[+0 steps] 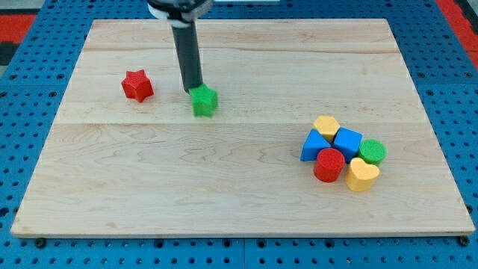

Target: Move green star and red star to join the group of blocks

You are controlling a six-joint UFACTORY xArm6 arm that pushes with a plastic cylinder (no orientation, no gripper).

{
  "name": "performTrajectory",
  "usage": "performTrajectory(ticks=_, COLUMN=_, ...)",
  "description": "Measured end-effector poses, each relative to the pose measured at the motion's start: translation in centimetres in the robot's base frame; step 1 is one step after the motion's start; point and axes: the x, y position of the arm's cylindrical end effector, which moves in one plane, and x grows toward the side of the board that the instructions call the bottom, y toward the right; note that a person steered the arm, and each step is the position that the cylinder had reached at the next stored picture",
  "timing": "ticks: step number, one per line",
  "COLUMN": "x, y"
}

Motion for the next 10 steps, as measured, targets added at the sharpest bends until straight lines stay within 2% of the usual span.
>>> performTrajectory(ticks=1, x=4.5, y=4.1)
performTrajectory(ticks=2, x=10.2, y=4.6)
performTrajectory(ticks=3, x=8.1, y=0.1)
performTrajectory(ticks=4, x=10.9, y=-1.2)
performTrajectory(ticks=5, x=13.9, y=1.3)
performTrajectory(ticks=6, x=14.7, y=8.9)
performTrajectory(ticks=7, x=13.6, y=14.7)
performTrajectory(ticks=8, x=13.9, y=4.7)
performTrajectory(ticks=9, x=9.9, y=-2.0)
performTrajectory(ticks=10, x=4.0, y=-5.1)
